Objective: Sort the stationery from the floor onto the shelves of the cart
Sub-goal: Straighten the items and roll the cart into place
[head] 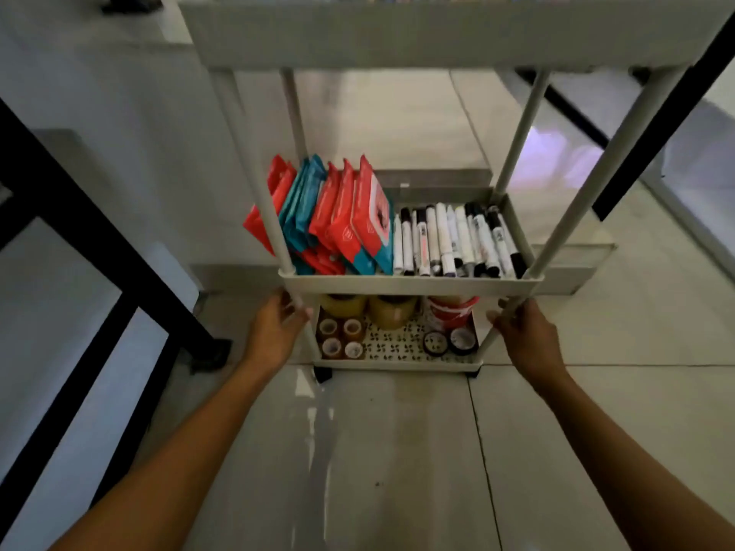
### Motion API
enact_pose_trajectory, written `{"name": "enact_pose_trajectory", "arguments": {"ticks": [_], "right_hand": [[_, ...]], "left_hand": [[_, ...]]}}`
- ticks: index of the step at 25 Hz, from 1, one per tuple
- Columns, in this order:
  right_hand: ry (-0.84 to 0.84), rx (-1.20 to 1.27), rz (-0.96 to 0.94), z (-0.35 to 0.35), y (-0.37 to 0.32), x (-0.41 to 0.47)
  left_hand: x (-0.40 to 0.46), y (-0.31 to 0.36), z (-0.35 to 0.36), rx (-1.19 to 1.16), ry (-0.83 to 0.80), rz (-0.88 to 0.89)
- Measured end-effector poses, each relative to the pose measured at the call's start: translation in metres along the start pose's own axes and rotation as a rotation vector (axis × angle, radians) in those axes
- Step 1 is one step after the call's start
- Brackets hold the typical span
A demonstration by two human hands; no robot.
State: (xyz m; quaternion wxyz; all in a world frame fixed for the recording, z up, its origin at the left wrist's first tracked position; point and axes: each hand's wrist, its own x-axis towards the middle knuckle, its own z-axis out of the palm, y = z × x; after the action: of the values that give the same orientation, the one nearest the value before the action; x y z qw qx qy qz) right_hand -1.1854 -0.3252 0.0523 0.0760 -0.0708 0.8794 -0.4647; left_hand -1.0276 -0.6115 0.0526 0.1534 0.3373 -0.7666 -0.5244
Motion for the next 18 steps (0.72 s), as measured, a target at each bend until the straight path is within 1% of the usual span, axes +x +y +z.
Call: {"name": "enact_pose_trajectory", "arguments": {"ticks": [3,6,9,11,18], "right_hand": [[0.126,-0.106,-0.043,0.013,0.011,0.008],[0.154,-0.169,-0.072,0.017,0.019,0.007],[0.19,-0.204,-0.106,0.019,0.021,0.007],[0.2,-0.212,-0.123,0.021,0.022,0.008],[0.14,-0.146,-0.086,0.016,0.018,0.004]], "left_hand": [[0.01,-0.011,0.011,0.166,0.074,0.062],[0.009,-0.022,0.015,0.198,0.111,0.119],[0.007,-0.022,0.016,0.204,0.136,0.117],[0.008,-0.022,0.016,0.196,0.121,0.104],[0.007,-0.012,0.014,0.206,0.074,0.016]]}}
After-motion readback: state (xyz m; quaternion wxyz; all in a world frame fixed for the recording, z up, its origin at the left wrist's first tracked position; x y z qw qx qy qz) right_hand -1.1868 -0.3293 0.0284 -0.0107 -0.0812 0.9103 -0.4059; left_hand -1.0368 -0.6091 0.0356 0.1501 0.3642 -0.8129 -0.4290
